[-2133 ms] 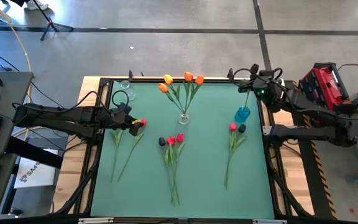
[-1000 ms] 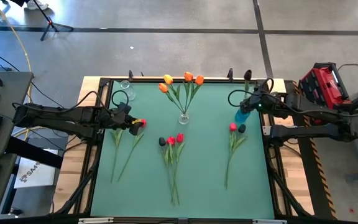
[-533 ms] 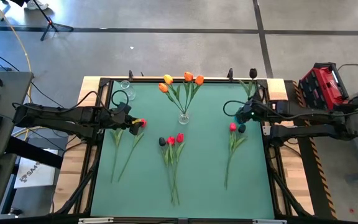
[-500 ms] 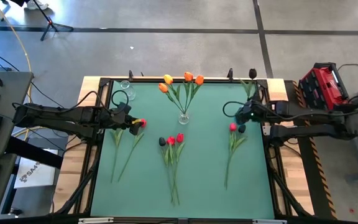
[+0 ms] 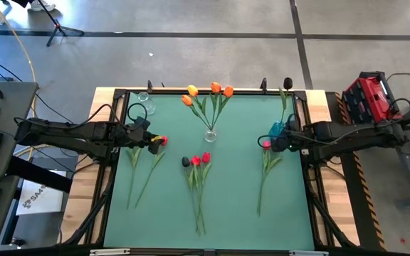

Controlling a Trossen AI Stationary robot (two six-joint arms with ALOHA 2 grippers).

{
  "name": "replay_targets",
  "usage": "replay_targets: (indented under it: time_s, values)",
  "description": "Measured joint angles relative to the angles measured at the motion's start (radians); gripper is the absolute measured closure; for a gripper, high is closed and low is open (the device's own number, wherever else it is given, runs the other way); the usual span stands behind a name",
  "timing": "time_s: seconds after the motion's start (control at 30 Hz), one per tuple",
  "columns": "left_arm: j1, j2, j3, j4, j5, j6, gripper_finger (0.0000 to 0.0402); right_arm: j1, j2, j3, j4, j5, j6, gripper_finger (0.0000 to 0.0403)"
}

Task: Sort flowers into vase by color
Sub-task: Put the black tulip into the blue vase

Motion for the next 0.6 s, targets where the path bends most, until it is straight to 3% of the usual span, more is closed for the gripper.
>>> replay_targets:
  time_s: [0.17, 0.37, 0.6]
  values:
    - [0.000, 0.000, 0.000, 0.000, -0.025, 0.001, 0.0214, 0.014, 0.057, -0.002, -0.004, -0.029, 0.095, 0.0196]
    - [0.000, 0.000, 0.000, 0.000, -0.032, 0.000, 0.0214, 0.014, 0.156, -0.068, 0.083, -0.170, 0.150, 0.0241]
    - [0.000, 0.000, 0.000, 0.000, -0.032, 0.000, 0.0214, -0.014, 0.223, -0.150, 0.237, -0.137, 0.146, 0.0269]
